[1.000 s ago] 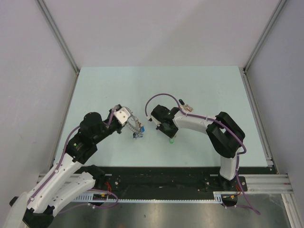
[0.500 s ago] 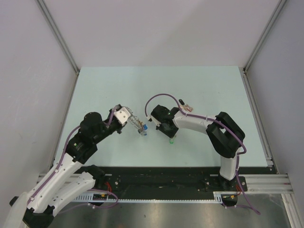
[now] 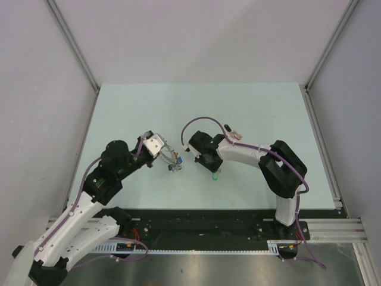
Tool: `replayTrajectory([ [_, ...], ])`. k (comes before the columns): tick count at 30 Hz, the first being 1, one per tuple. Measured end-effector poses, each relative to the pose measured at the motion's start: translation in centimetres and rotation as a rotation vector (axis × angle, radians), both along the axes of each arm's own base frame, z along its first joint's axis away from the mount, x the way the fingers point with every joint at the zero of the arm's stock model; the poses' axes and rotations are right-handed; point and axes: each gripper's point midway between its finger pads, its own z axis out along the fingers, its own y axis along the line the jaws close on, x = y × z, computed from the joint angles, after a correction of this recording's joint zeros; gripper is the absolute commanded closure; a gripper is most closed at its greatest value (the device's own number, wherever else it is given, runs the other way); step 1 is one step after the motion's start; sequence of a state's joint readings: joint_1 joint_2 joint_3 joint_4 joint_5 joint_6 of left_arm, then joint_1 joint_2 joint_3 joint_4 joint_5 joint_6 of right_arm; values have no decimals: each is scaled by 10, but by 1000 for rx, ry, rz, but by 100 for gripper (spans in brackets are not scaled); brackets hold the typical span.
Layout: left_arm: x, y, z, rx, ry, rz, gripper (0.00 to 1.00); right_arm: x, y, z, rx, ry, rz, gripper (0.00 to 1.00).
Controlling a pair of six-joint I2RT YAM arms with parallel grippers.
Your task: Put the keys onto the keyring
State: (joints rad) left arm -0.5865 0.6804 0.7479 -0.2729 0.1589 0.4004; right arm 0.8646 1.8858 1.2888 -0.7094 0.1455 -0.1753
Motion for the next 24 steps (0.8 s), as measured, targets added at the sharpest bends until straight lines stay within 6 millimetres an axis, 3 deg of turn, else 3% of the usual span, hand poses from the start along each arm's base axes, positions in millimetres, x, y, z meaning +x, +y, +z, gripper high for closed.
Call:
replayTrajectory([
  [8, 0, 0, 0, 0, 0, 0, 100, 1, 2, 2, 4, -4, 2, 100],
  [18, 0, 0, 0, 0, 0, 0, 100, 3, 2, 8, 12, -20, 2, 100],
  [21, 0, 0, 0, 0, 0, -1, 100, 9, 6, 31, 67, -73, 11, 100],
  [24, -1, -1, 0, -1, 1, -9, 100, 19, 16, 79, 196, -191, 27, 100],
])
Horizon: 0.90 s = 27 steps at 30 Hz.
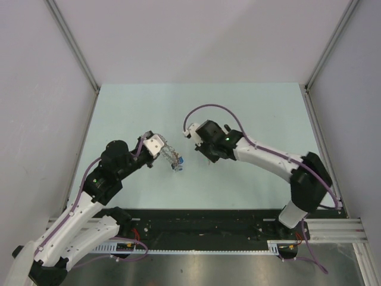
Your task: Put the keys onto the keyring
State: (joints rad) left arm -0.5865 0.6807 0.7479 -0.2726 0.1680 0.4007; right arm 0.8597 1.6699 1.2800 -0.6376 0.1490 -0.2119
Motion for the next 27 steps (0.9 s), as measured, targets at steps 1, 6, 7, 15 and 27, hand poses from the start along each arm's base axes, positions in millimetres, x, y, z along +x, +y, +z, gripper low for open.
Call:
replayTrajectory([
  [1, 0, 0, 0, 0, 1, -2, 100, 2, 2, 11, 29, -27, 2, 100],
  [6, 0, -8, 3, 6, 18, -39, 100, 8, 7, 106, 323, -278, 36, 100],
  [7, 0, -11, 6, 6, 21, -50, 100, 7, 6, 121, 387, -321, 49, 100],
  [15, 5, -41, 38, 0, 9, -194, 100, 10, -5, 171, 677, -473, 129, 100],
  [27, -4, -85, 29, 42, 21, -487, 100, -16, -10, 194, 851, -482, 335, 100],
])
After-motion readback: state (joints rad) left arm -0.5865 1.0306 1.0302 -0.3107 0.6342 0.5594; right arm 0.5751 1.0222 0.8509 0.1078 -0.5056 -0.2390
